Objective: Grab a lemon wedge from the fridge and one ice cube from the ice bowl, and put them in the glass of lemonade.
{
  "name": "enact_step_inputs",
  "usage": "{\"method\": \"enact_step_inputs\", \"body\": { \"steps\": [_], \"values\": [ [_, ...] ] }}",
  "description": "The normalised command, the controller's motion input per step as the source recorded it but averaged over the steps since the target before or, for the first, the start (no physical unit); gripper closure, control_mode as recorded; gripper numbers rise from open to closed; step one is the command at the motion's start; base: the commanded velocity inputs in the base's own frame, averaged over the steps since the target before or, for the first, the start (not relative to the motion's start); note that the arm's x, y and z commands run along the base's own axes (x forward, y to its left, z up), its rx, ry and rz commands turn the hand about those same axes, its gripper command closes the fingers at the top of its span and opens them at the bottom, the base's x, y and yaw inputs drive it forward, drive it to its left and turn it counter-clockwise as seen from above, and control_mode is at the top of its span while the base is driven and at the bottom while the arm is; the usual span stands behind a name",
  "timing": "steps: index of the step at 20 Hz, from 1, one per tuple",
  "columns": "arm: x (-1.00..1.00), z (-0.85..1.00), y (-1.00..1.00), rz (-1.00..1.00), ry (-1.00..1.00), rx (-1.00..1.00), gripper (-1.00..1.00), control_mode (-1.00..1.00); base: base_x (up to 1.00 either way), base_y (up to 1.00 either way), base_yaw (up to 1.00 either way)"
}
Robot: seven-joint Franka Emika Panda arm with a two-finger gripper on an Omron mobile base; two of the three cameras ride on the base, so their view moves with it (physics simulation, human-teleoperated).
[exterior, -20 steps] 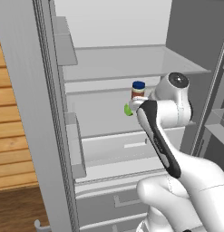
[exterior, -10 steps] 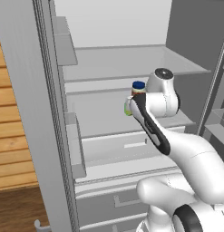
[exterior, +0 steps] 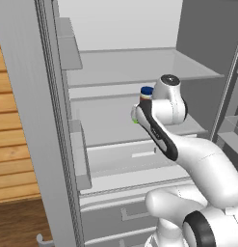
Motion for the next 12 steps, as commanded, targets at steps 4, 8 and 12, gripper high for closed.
{"method": "enact_step_inputs", "body": {
  "steps": [4, 8, 12],
  "values": [
    [0.28, -0.45, 0.00, 0.00, -0.09, 0.00, -1.00, -1.00, 0.00, 0.00, 0.00],
    [0.56, -0.03, 0.00, 0.00, 0.00, 0.00, -1.00, -1.00, 0.00, 0.00, 0.00],
    [0.88, 0.16, 0.00, 0.00, 0.00, 0.00, -1.00, -1.00, 0.00, 0.00, 0.00]
  ]
}}
